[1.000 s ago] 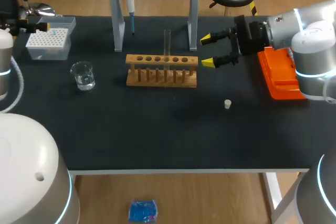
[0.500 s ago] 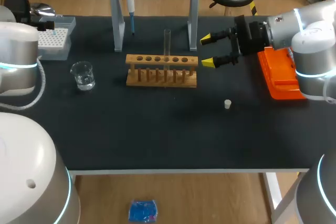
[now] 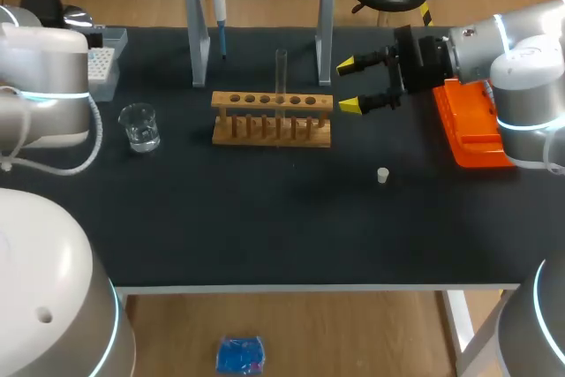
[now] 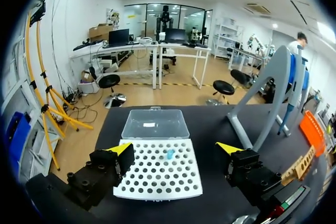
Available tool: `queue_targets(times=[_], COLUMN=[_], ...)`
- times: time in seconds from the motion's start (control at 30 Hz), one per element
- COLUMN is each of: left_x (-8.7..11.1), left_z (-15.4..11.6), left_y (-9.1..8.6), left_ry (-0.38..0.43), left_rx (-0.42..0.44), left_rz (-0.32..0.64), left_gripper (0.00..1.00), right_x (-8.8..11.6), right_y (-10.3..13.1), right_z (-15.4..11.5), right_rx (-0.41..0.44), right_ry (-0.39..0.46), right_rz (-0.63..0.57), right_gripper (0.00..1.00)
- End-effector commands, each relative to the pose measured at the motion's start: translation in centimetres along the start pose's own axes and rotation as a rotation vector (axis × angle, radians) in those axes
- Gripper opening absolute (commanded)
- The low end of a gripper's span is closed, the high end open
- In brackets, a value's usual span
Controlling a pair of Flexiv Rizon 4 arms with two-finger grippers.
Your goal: Invert the test tube, pick up the pipette, mount the tip to pipette, aspirate from beaker and dispense into the tube, eject the tip, return the pipette, and cap with the stopper.
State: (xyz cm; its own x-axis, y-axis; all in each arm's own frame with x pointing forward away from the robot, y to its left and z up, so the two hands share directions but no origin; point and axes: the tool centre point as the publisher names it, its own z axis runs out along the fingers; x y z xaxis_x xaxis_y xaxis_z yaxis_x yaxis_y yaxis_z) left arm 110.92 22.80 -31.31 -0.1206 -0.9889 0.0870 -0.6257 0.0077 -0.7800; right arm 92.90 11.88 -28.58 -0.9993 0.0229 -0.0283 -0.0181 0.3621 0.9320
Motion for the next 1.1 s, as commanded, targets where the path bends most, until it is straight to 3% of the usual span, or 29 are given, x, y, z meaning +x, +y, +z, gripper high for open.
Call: queue_targets(times=[0.03,0.13,0.27,0.63,1.1], left_x=[0.6,0.8,0.8,0.3,0.2], left_z=[0.5,0.9,1.6,3.7,5.0], left_y=[0.5,0.8,1.0,1.6,1.5], left_ry=[-0.016,-0.022,-0.027,-0.048,-0.057], left_rx=[0.007,0.003,0.001,-0.025,-0.038], left_rz=[-0.015,-0.031,-0.049,-0.05,-0.045], left_gripper=[0.93,0.78,0.65,0.53,0.49], right_x=[0.1,0.1,0.1,0.1,0.1], right_y=[0.0,0.0,0.0,0.0,0.0], right_z=[0.0,0.0,0.0,0.0,0.0], right_rx=[0.002,0.002,0.002,0.002,0.002], right_ry=[-0.002,-0.002,-0.002,-0.002,-0.002], right_rz=[-0.001,-0.001,-0.001,-0.001,-0.001], right_gripper=[1.0,1.0,1.0,1.0,1.0])
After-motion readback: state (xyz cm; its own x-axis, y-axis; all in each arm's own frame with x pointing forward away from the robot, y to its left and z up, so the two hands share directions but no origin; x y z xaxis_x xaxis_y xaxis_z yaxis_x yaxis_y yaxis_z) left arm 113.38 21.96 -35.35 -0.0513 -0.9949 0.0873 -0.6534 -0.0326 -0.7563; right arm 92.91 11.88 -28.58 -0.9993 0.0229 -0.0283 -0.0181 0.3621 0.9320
